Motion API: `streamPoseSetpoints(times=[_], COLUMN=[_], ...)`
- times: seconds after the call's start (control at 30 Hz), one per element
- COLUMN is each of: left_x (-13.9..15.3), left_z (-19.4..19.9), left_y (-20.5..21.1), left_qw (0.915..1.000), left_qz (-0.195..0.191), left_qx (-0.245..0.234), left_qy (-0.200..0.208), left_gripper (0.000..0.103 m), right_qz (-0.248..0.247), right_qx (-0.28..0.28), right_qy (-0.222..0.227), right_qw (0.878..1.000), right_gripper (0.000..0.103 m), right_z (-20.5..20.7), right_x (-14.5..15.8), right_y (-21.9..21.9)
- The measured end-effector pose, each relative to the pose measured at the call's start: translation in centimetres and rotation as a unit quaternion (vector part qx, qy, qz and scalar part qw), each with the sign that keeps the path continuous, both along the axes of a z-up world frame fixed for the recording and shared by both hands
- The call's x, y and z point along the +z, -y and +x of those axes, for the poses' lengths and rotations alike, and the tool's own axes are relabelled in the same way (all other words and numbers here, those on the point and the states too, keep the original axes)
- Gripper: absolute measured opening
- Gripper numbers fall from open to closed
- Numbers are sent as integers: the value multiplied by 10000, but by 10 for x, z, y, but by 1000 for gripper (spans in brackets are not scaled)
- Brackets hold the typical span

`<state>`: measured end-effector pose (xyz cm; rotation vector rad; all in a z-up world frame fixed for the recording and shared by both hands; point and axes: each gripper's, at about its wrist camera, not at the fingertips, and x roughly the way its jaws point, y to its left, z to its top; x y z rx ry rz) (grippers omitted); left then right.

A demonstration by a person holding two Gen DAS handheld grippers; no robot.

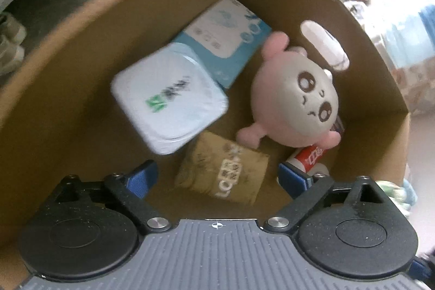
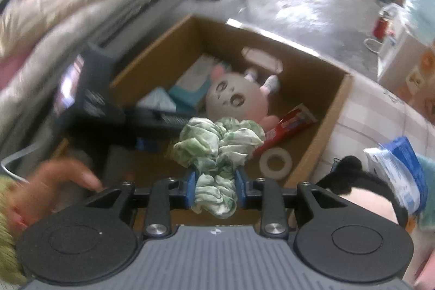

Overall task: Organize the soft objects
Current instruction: 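Lower the gold box into the box and open the left tool while the right tool drops the scrunchie in, then move both tools back over the mat items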

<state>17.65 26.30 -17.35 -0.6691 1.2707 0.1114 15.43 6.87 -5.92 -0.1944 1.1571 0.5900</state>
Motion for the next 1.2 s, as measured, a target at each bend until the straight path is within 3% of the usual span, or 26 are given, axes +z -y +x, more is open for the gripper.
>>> streamPoseSetpoints(times=[0.3, 0.33, 0.43, 0.6, 0.67, 0.83, 1.0, 1.2], left_x=[19, 18, 20, 17, 19, 29, 47, 82], left_z=[-26, -21, -24, -16, -18, -17, -19, -32], left_y=[-42, -40, -45, -41, -40, -33, -19, 11], left_qw=[9979, 9978, 9978, 9978, 9978, 9977, 9982, 9974], left_qz=[-112, -106, -77, -116, -126, -99, 80, 424], left_qx=[644, 661, 659, 646, 643, 658, 532, 245], left_qy=[-37, -22, -2, -13, 27, 115, 267, 533], left_gripper=[96, 96, 96, 96, 96, 96, 96, 96], right_qz=[-1240, -1321, -1692, -2079, -1977, -1562, -544, 335], right_qx=[1260, 1324, 1549, 1592, 1528, 1362, 899, 401], right_qy=[-169, -201, -266, -87, -34, 275, 456, 542], right_qw=[9841, 9821, 9730, 9651, 9683, 9779, 9934, 9972], right_gripper=[34, 36, 58, 66, 73, 74, 79, 82], right_z=[8, 8, 7, 4, 3, -6, -21, -43], right_x=[-56, -62, -86, -97, -88, -55, -12, 13], right_y=[-49, -53, -64, -69, -65, -48, -8, 48])
